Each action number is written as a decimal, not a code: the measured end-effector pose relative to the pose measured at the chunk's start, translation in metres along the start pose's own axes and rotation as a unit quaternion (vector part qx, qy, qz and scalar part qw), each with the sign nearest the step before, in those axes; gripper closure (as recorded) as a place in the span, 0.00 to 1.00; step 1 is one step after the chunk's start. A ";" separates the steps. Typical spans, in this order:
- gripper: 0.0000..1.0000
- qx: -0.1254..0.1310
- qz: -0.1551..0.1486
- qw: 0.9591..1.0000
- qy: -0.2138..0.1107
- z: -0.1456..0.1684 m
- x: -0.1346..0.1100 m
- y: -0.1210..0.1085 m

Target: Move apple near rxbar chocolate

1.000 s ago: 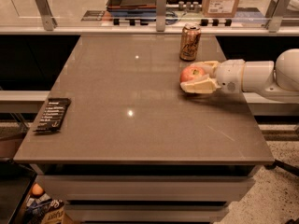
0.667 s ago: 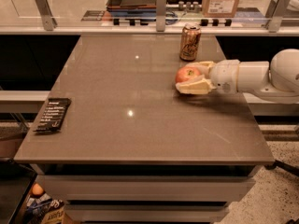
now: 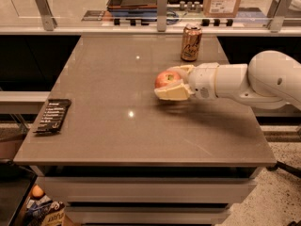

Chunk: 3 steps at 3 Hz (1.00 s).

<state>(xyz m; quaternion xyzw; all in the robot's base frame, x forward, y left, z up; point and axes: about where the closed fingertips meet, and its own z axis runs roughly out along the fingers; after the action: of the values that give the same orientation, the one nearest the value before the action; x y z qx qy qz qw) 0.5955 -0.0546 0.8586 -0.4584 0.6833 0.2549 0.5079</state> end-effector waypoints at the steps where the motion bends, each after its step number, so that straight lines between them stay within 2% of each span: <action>1: 1.00 0.001 0.000 1.000 0.019 0.017 -0.014 0.026; 2: 1.00 -0.019 -0.005 1.000 0.024 0.034 -0.031 0.050; 3: 1.00 -0.056 -0.011 0.998 0.011 0.046 -0.046 0.072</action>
Offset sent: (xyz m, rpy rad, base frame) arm -0.0438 0.0955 0.0191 -0.0540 0.0470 0.0930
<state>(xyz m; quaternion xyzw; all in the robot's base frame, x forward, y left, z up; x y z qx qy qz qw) 0.5554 0.0323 0.8768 -0.4962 0.6689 0.2819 0.4764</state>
